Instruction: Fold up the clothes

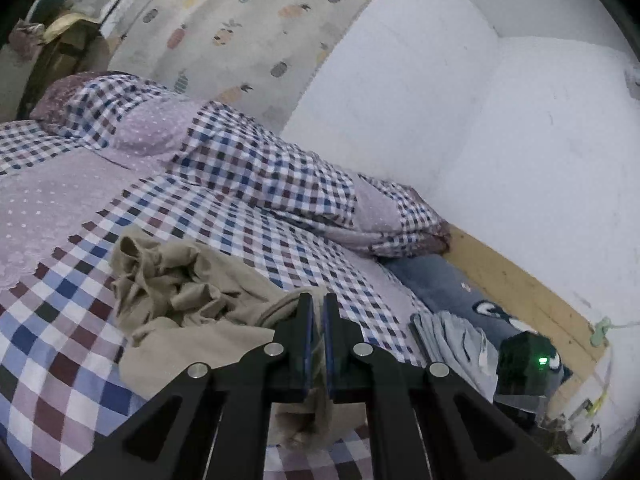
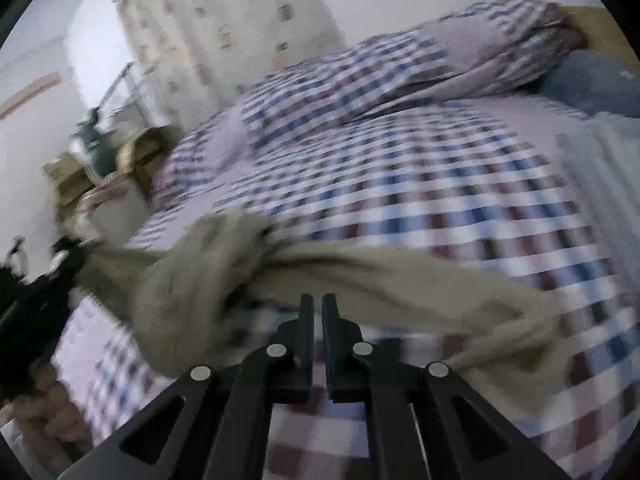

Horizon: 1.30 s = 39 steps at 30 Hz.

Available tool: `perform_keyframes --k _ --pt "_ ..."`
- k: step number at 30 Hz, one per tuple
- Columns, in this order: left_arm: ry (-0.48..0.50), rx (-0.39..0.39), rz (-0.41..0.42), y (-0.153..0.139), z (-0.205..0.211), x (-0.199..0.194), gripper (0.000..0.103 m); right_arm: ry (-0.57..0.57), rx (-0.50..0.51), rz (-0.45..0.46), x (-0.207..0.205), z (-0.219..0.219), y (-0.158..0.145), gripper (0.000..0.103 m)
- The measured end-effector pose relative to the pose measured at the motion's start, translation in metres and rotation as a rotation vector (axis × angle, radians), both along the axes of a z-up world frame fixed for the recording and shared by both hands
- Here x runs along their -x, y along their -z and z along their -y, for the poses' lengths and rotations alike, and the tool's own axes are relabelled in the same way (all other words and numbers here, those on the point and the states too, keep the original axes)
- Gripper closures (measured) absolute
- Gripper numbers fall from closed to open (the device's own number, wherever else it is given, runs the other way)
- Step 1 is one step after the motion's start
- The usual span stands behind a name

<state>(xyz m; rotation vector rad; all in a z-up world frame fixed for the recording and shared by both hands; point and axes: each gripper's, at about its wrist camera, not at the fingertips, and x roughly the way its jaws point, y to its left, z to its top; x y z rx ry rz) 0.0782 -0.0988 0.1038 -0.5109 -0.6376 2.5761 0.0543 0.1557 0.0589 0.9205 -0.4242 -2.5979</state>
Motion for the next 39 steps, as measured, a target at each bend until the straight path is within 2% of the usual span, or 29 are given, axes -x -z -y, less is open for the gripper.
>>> perform_keyframes --k 1,2,4,7,14,16,17,18,19,20,23,30,39 --pt "0.011 0.015 -0.002 -0.001 -0.004 0.000 0.100 -0.043 0.005 -0.016 -0.002 0.010 -0.001 0.080" --pt "0.020 0.022 -0.003 0.000 -0.007 -0.001 0.100 -0.086 0.009 -0.036 -0.005 0.019 -0.003 0.051" --pt "0.036 0.031 -0.005 0.000 -0.010 -0.003 0.099 -0.155 -0.002 -0.088 -0.016 0.035 -0.006 0.033" --pt "0.059 0.031 -0.006 -0.001 -0.015 -0.005 0.100 -0.193 -0.079 -0.127 -0.027 0.055 -0.007 0.031" --pt "0.118 0.012 -0.015 -0.004 -0.023 -0.007 0.100 -0.208 -0.123 -0.090 -0.026 0.074 0.006 0.031" --pt "0.115 0.009 -0.022 -0.006 -0.023 -0.008 0.100 -0.217 -0.136 -0.077 -0.026 0.078 0.011 0.034" --pt "0.114 0.008 -0.025 -0.007 -0.023 -0.009 0.100 -0.211 -0.160 -0.072 -0.025 0.080 0.012 0.048" --pt "0.102 0.000 -0.031 -0.009 -0.019 -0.009 0.100 -0.205 -0.183 -0.066 -0.023 0.082 0.014 0.058" --pt "0.089 -0.008 -0.037 -0.010 -0.015 -0.010 0.100 -0.198 -0.201 -0.063 -0.022 0.083 0.014 0.077" --pt "0.077 -0.020 -0.041 -0.012 -0.011 -0.010 0.100 -0.178 -0.194 -0.069 -0.022 0.077 0.011 0.086" --pt "0.014 -0.070 -0.063 -0.019 0.010 -0.013 0.100 -0.119 -0.171 -0.088 -0.020 0.060 0.002 0.093" --pt "-0.101 -0.157 -0.109 -0.032 0.049 -0.024 0.100 0.001 -0.126 -0.149 -0.020 0.022 -0.024 0.095" --pt "-0.233 -0.209 -0.230 -0.061 0.087 -0.058 0.101 0.155 -0.123 -0.317 -0.043 -0.008 -0.076 0.096"
